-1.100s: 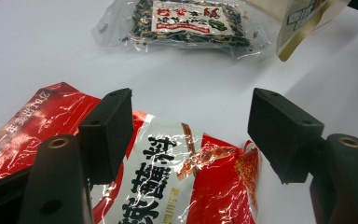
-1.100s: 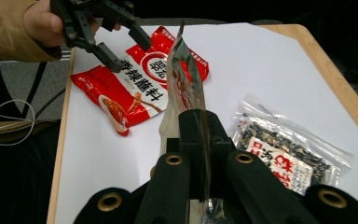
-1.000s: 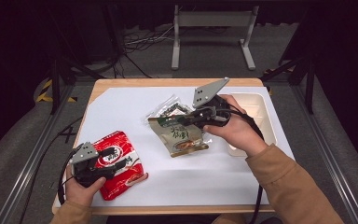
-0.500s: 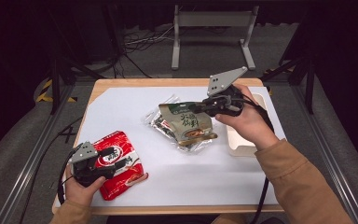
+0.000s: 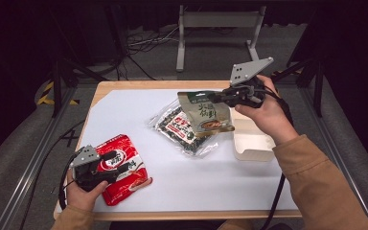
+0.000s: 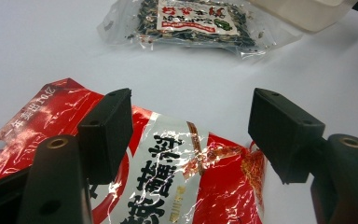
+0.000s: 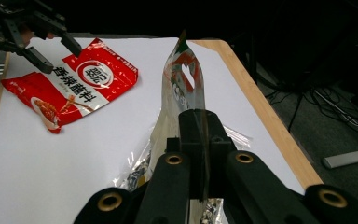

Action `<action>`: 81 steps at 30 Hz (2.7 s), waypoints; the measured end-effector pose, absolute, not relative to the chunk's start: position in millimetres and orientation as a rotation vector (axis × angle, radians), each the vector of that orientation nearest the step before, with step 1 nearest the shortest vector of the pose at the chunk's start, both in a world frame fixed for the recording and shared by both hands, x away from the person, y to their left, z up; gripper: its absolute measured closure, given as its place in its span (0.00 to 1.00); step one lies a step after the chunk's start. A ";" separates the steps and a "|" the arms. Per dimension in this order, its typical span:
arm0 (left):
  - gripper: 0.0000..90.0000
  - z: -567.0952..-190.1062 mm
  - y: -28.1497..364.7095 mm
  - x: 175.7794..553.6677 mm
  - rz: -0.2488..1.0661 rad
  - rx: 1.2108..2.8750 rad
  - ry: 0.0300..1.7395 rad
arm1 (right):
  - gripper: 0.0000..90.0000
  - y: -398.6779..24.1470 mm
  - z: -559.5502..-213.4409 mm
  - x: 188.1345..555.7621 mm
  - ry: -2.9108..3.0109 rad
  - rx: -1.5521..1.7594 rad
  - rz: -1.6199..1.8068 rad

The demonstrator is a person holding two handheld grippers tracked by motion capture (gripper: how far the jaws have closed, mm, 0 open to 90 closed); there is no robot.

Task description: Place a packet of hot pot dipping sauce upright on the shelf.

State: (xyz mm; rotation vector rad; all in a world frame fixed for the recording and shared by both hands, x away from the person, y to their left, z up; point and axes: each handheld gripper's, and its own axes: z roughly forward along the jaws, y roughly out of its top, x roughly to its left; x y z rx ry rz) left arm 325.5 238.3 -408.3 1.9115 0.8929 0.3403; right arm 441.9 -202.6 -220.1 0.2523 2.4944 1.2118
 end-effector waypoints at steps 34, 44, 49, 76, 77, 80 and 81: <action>0.37 -413.2 253.3 312.6 0.445 1.902 1.000 | 0.98 -281.9 -217.6 491.3 2.325 0.342 1.149; 0.37 -414.8 261.5 303.8 0.463 1.895 1.038 | 0.98 -291.8 -222.2 508.3 2.305 0.342 1.144; 0.37 -415.4 264.4 300.9 0.469 1.889 1.051 | 0.98 -297.7 -226.9 517.1 2.297 0.350 1.136; 0.37 -417.0 265.5 299.5 0.467 1.898 1.062 | 0.98 -330.3 -255.3 543.1 2.209 0.441 1.116; 0.37 -417.0 265.5 299.3 0.466 1.898 1.063 | 0.98 -331.1 -257.8 544.2 2.210 0.447 1.116; 0.37 -417.0 265.8 299.4 0.464 1.896 1.063 | 0.98 -332.9 -263.1 546.4 2.214 0.456 1.109; 0.37 -417.3 265.8 299.4 0.460 1.893 1.067 | 0.98 -333.7 -264.8 546.9 2.217 0.461 1.107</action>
